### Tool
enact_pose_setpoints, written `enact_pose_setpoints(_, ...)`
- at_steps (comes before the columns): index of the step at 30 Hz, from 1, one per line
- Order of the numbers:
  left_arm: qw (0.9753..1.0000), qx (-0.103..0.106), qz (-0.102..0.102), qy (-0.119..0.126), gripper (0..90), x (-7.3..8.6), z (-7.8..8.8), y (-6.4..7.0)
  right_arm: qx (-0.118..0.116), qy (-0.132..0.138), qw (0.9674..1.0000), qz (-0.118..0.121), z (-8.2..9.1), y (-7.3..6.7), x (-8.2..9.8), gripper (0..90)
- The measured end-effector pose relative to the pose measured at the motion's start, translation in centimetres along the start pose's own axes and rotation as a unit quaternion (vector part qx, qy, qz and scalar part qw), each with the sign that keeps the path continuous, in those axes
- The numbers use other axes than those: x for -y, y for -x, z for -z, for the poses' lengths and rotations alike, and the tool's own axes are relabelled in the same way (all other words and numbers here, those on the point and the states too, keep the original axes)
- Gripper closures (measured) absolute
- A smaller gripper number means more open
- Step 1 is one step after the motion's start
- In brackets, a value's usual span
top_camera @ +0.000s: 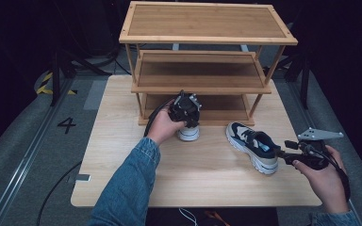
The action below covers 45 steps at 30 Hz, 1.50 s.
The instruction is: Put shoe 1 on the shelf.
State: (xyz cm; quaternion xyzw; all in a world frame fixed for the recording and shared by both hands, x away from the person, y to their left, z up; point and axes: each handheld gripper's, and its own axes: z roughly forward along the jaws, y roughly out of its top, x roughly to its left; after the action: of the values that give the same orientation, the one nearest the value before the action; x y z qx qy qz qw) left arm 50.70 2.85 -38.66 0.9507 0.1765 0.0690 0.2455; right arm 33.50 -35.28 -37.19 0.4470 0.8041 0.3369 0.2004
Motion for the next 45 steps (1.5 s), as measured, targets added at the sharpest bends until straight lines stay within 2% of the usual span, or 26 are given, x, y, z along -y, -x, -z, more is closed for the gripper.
enact_pose_setpoints(3, 1.0, -0.009, 0.003, 0.004, 48.4, 0.0, 0.2, 0.5, 0.0, 0.0, 1.0, 0.001, 0.0, 0.0, -0.1, 44.7)
enact_pose_setpoints(7, 0.9994, -0.02, 0.009, 0.028, 43.9, 0.1, 1.0, 0.9, 0.0, 0.002, 1.0, 0.005, -0.1, 0.0, -0.2, 44.5)
enact_pose_setpoints(10, 0.9981, -0.039, 0.01, 0.047, 42.1, 0.4, 2.3, 1.5, -0.001, 0.004, 1.0, 0.005, -0.2, 0.0, -0.4, 44.5)
enact_pose_setpoints(12, 0.9969, -0.043, 0.015, 0.064, 41.7, 0.6, 3.3, 1.9, -0.002, 0.003, 1.0, 0.007, -0.3, 0.0, -0.6, 44.5)
enact_pose_setpoints(15, 0.9937, -0.052, 0.045, 0.089, 41.6, 0.9, 5.1, 2.9, -0.004, 0.004, 1.0, 0.007, -0.7, -0.1, -0.9, 44.5)
enact_pose_setpoints(16, 0.991, -0.059, 0.06, 0.104, 42.2, 1.1, 5.7, 3.4, -0.004, 0.003, 1.0, 0.007, -0.8, -0.1, -0.9, 44.5)
enact_pose_setpoints(17, 0.9882, -0.067, 0.067, 0.12, 43.9, 1.2, 6.0, 3.8, -0.003, 0.002, 1.0, 0.006, -0.9, -0.1, -1.1, 44.5)
enact_pose_setpoints(19, 0.9864, -0.074, 0.073, 0.128, 48.1, 1.4, 6.6, 4.4, 0.0, 0.002, 1.0, 0.003, -1.0, -0.1, -1.3, 44.6)
enact_pose_setpoints(22, 0.9866, -0.07, 0.076, 0.126, 54.7, 1.6, 7.1, 5.2, 0.0, 0.003, 1.0, 0.001, -1.1, -0.1, -1.4, 44.8)
enact_pose_setpoints(24, 0.9883, -0.067, 0.073, 0.116, 55.9, 1.8, 7.4, 6.0, -0.003, 0.008, 1.0, -0.001, -1.1, -0.1, -1.7, 44.9)
enact_pose_setpoints(25, 0.9892, -0.074, 0.067, 0.108, 55.8, 2.2, 7.4, 7.0, -0.002, 0.008, 1.0, 0.0, -1.2, -0.1, -1.7, 44.9)
enact_pose_setpoints(26, 0.9892, -0.074, 0.067, 0.108, 55.9, 2.2, 7.4, 7.0, -0.002, 0.008, 1.0, 0.0, -1.2, -0.1, -1.7, 44.9)
enact_pose_setpoints(27, 0.9897, -0.074, 0.066, 0.103, 55.9, 2.4, 7.4, 7.6, -0.002, 0.009, 1.0, -0.002, -1.2, 0.0, -1.7, 45.0)
enact_pose_setpoints(29, 0.9898, -0.063, 0.072, 0.105, 58.2, 2.9, 7.2, 8.1, 0.0, 0.011, 0.9999, -0.006, -1.2, 0.0, -1.8, 45.2)
enact_pose_setpoints(30, 0.9896, -0.051, 0.084, 0.105, 59.4, 3.3, 6.9, 8.2, 0.0, 0.011, 0.9999, -0.006, -1.2, -0.1, -1.8, 45.3)
enact_pose_setpoints(32, 0.9872, -0.046, 0.108, 0.108, 60.4, 4.0, 6.2, 8.2, 0.0, 0.014, 0.9999, -0.006, -1.2, -0.2, -1.8, 45.5)
enact_pose_setpoints(34, 0.9866, -0.056, 0.124, 0.09, 60.4, 4.4, 5.5, 8.3, 0.001, 0.018, 0.9998, -0.005, -1.1, -0.2, -1.8, 45.6)
enact_pose_setpoints(35, 0.9862, -0.07, 0.126, 0.081, 60.7, 4.6, 5.3, 8.4, 0.002, 0.019, 0.9998, -0.004, -1.0, -0.2, -1.8, 45.7)
enact_pose_setpoints(36, 0.9848, -0.08, 0.13, 0.083, 60.7, 4.7, 5.0, 8.6, 0.003, 0.022, 0.9997, -0.006, -0.9, -0.2, -1.8, 45.8)
enact_pose_setpoints(40, 0.9851, -0.066, 0.14, 0.074, 62.4, 5.0, 4.0, 8.5, 0.004, 0.029, 0.9995, -0.009, -0.8, -0.1, -1.8, 46.5)
enact_pose_setpoints(43, 0.9831, -0.061, 0.155, 0.076, 67.6, 5.4, 3.2, 8.1, 0.004, 0.028, 0.9996, -0.008, -0.7, -0.2, -1.7, 47.0)
enact_pose_setpoints(45, 0.9814, -0.071, 0.161, 0.077, 71.0, 5.7, 2.7, 7.8, 0.004, 0.027, 0.9996, -0.007, -0.7, -0.3, -1.7, 47.3)
